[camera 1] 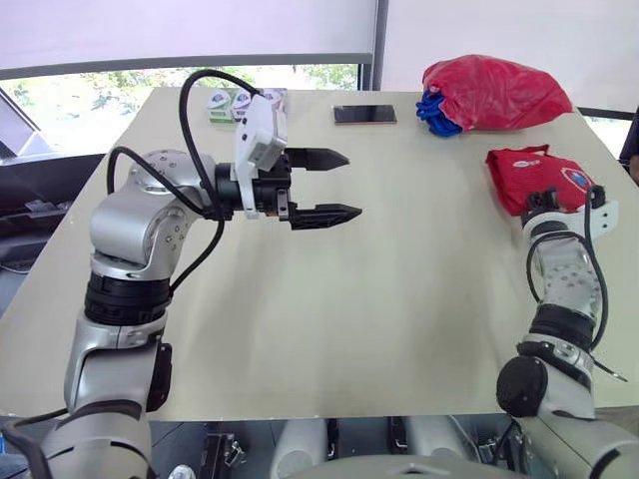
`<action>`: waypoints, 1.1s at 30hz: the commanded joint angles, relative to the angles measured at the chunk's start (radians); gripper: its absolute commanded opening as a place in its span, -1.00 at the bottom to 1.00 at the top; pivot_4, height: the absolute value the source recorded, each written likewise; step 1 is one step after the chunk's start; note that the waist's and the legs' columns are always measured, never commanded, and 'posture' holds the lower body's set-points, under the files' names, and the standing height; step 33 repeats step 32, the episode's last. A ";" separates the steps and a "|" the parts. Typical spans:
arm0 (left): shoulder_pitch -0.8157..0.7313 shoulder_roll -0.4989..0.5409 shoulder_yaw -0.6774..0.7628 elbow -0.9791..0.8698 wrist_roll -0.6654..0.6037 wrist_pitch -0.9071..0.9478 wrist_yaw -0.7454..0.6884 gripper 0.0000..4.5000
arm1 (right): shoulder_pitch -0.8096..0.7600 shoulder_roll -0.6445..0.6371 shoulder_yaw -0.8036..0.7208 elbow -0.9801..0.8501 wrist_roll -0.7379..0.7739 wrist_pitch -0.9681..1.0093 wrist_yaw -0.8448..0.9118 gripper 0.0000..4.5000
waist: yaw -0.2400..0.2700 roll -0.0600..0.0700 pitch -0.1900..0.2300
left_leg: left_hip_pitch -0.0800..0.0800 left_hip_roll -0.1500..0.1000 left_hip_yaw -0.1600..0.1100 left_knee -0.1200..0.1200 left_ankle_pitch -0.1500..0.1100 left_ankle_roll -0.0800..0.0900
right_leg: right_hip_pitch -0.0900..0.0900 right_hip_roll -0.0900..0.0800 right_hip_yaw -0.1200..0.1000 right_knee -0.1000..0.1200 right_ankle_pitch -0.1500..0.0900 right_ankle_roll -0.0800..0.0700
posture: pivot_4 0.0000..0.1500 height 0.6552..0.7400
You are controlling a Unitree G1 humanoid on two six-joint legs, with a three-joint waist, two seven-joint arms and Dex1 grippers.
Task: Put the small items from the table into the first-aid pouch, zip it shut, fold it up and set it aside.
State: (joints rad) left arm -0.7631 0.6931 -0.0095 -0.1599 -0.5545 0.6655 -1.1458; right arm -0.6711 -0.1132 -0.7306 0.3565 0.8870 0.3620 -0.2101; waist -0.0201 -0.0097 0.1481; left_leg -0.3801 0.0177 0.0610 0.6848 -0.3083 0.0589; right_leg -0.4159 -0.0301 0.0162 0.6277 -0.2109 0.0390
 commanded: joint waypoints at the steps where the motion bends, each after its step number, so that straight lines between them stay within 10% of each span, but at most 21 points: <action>1: -0.003 0.004 0.032 -0.020 -0.021 -0.002 0.020 1.00 | -0.004 0.001 0.021 -0.058 0.040 0.020 0.026 0.11 | -0.001 0.000 0.000 | 0.000 0.000 0.000 -0.001 0.000 0.000 | -0.001 0.000 0.000 0.000 0.000 0.000 | 1.00 1.00; 5: 0.028 0.021 0.036 -0.032 -0.017 -0.008 0.026 1.00 | 0.096 -0.017 0.099 -0.162 0.052 0.140 0.063 0.92 | 0.000 0.000 0.000 | -0.001 0.000 0.000 -0.001 0.000 -0.001 | -0.001 -0.002 0.000 0.000 0.000 0.000 | 1.00 1.00; 11: 0.114 0.071 0.045 -0.045 0.017 -0.035 0.027 1.00 | 0.347 -0.170 0.217 -0.430 0.091 0.392 0.183 0.92 | 0.006 0.001 -0.001 | -0.001 -0.001 0.000 -0.001 0.000 0.000 | -0.001 -0.003 0.000 0.000 0.000 0.000 | 1.00 1.00; 18: 0.350 0.094 0.157 -0.079 -0.034 -0.015 0.064 1.00 | 0.733 -0.644 0.383 -0.667 -0.206 0.090 0.919 0.92 | 0.002 0.002 -0.001 | 0.001 -0.001 0.000 -0.001 -0.002 0.004 | 0.001 -0.003 0.001 -0.002 -0.002 0.003 | 1.00 1.00; 33: 0.694 0.089 0.240 -0.024 0.057 -0.250 0.079 1.00 | 0.848 -0.716 0.273 -0.560 -0.198 -0.196 1.437 0.92 | 0.022 -0.008 0.000 | 0.004 0.003 0.000 0.002 -0.001 0.003 | 0.003 -0.009 -0.001 -0.001 -0.003 -0.004 | 1.00 1.00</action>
